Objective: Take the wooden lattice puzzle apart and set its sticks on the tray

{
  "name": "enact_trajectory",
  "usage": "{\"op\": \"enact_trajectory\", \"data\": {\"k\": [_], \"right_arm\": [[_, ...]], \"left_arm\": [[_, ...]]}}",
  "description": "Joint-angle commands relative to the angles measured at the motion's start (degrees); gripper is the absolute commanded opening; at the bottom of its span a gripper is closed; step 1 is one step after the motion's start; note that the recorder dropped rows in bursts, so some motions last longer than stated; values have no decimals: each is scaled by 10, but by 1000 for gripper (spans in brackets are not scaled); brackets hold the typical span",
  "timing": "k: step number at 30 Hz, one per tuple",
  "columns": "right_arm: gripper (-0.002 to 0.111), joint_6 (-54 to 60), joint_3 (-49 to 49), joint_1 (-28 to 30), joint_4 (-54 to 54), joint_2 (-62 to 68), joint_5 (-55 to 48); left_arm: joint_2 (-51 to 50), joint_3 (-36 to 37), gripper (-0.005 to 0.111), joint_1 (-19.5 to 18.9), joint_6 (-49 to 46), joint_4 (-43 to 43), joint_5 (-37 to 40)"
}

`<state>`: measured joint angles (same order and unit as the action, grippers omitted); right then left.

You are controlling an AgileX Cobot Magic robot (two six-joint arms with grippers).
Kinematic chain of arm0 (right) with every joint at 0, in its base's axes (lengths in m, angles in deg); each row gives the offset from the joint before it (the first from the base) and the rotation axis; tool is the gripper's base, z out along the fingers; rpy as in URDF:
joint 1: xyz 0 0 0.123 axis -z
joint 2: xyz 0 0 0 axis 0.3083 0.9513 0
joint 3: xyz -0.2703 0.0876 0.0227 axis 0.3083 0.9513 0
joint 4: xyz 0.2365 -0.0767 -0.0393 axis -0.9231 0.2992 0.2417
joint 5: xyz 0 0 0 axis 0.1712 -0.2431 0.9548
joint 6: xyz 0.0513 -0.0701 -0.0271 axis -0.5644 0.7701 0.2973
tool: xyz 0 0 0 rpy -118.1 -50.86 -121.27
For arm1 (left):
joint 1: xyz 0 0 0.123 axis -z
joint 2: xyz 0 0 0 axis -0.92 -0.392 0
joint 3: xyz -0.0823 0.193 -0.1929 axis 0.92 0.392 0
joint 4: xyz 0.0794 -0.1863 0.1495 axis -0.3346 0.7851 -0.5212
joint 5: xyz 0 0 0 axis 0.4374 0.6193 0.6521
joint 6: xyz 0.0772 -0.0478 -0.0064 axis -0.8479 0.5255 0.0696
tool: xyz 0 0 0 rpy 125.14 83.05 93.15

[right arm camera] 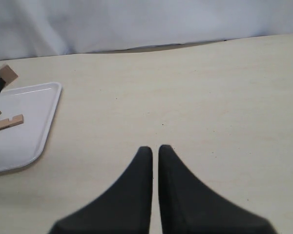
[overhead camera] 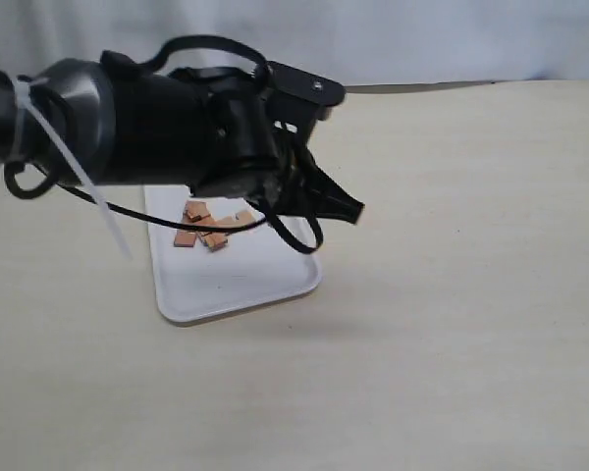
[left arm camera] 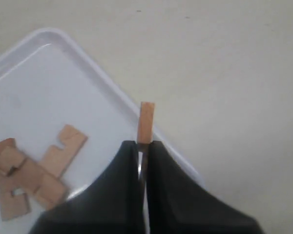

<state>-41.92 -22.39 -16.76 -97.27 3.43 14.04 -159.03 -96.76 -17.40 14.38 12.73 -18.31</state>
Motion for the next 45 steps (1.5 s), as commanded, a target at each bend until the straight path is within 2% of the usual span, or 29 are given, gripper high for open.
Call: {"op": "enact_trajectory", "data": {"k": [1, 4, 7, 9, 12, 14, 16, 18, 22, 24, 25, 26, 27, 28, 31, 35, 37, 38, 40, 45], "right_arm": [[5, 0, 2, 2, 1, 5, 7], [5, 0, 2, 2, 1, 5, 7], [5, 0, 2, 2, 1, 5, 7], [5, 0, 2, 2, 1, 5, 7], [5, 0, 2, 2, 1, 5, 7], [5, 0, 2, 2, 1, 5, 7], [5, 0, 2, 2, 1, 5, 7], [5, 0, 2, 2, 1, 5, 7], [5, 0, 2, 2, 1, 5, 7], [5, 0, 2, 2, 1, 5, 7], [5, 0, 2, 2, 1, 5, 7], [5, 0, 2, 2, 1, 5, 7], [5, 0, 2, 2, 1, 5, 7], [5, 0, 2, 2, 1, 5, 7], [5, 0, 2, 2, 1, 5, 7], [5, 0, 2, 2, 1, 5, 7], [5, 0, 2, 2, 1, 5, 7], [5, 0, 2, 2, 1, 5, 7], [5, 0, 2, 2, 1, 5, 7], [5, 0, 2, 2, 1, 5, 7]], "left_arm": [[-7, 0, 0, -63, -2, 0, -3], [-41, 0, 0, -94, -3, 12, -23], [-67, 0, 2, -96, -16, 11, -54], [-80, 0, 15, -98, -16, 7, -54], [-83, 0, 50, -104, -17, 7, -37], [-83, 0, 60, -105, -17, 5, -20], [-80, 0, 64, -105, -17, 5, 3], [-70, 0, 63, -105, -27, 5, 37], [-39, 0, 59, -105, -109, 36, 117], [-20, 0, 45, -105, -142, 38, 162], [1, 0, 24, -105, -191, 38, 215], [11, 0, 15, -105, -208, 38, 243], [31, 0, 0, -110, -235, 44, 290], [38, 0, 0, -115, -250, 56, 300], [103, 22, 0, -174, -396, 223, 305], [225, 107, 0, -257, -420, 250, 269], [297, 148, 0, -316, -459, 311, 241], [352, 166, 0, -359, -495, 352, 230], [433, 189, 0, -405, -517, 381, 207], [587, 256, 0, -430, -526, 380, 122]]}}
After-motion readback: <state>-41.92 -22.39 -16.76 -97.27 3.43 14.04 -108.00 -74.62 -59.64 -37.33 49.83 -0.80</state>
